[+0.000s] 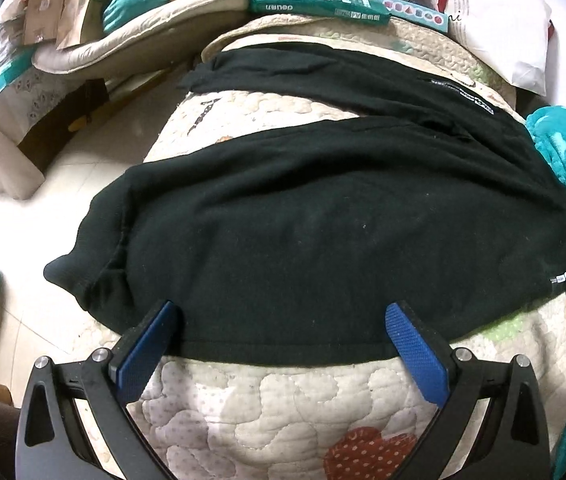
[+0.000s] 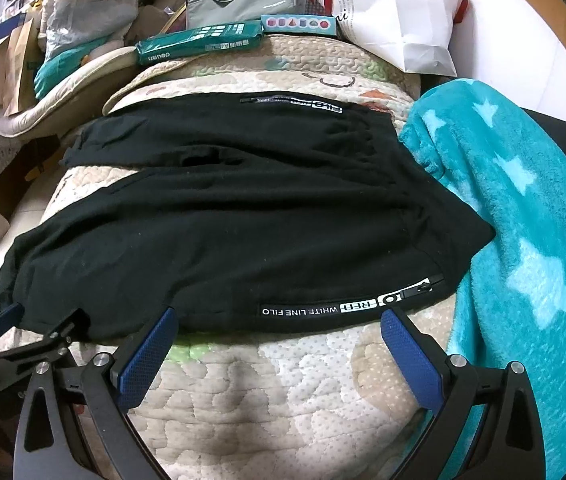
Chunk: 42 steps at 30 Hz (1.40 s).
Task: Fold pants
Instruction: 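Grasp the waistband with the left gripper while the right gripper grasps it too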
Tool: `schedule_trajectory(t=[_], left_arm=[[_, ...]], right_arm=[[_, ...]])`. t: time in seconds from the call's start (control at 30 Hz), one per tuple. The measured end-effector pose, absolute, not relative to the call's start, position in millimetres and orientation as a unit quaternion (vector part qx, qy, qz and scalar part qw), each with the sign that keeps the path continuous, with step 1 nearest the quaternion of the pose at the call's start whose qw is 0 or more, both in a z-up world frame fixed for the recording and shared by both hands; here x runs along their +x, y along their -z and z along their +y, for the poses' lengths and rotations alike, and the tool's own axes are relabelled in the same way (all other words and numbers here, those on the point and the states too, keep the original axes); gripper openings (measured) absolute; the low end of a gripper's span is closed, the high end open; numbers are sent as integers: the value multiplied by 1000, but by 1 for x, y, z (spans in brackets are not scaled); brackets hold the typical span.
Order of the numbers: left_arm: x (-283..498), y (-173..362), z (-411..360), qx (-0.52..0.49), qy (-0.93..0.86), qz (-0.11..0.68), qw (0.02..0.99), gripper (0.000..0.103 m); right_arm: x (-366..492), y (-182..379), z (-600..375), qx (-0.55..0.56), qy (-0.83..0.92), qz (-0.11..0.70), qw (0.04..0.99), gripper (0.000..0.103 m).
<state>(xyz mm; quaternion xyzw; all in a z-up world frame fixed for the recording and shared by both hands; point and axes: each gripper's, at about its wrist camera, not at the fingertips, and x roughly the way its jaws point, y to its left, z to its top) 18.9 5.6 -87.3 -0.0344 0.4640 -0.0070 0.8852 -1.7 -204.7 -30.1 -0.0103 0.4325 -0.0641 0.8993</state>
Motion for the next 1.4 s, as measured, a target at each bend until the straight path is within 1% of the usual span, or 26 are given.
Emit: schedule_trajectory(t=[0.2, 0.27, 0.33, 0.5, 0.63, 0.77, 0.87, 1.0, 1.03, 1.07, 1.13, 1.2, 1.4], left_arm=[[14, 77, 5, -24, 1, 467, 884, 103], [9, 67, 4, -16, -4, 454, 891, 103], [6, 51, 3, -12, -2, 436, 900, 103], [8, -12, 13, -31, 33, 383, 923, 103], [33, -46, 22, -7, 47, 367, 929, 103], [77, -57, 47, -15, 32, 386, 922, 103], [117, -55, 74, -51, 17, 411, 910, 103], [176, -38, 105, -94, -15, 446, 890, 103], [190, -30, 110, -103, -19, 458, 883, 102], [206, -21, 114, -114, -22, 472, 874, 98], [234, -7, 119, -131, -22, 496, 858, 69], [262, 9, 121, -146, -17, 518, 843, 58], [329, 43, 112, -135, -29, 532, 835, 58]], right_arm=[[-7, 17, -205, -4, 54, 412, 909, 103], [-9, 8, -207, 0, 50, 401, 915, 103], [-8, 0, -210, 11, 40, 401, 915, 103], [8, -25, -229, 50, 0, 429, 902, 103], [27, -53, -243, 36, -23, 428, 903, 103], [53, -75, -250, -19, -44, 417, 907, 103], [84, -73, -256, -50, -59, 434, 898, 103], [127, -51, -267, -66, -46, 463, 883, 103], [140, -43, -272, -59, -45, 475, 877, 103], [152, -36, -276, -49, -45, 486, 872, 103], [175, -23, -287, -33, -52, 504, 861, 103], [194, -15, -295, -26, -57, 511, 857, 103], [260, -6, -309, -30, -91, 497, 863, 99]])
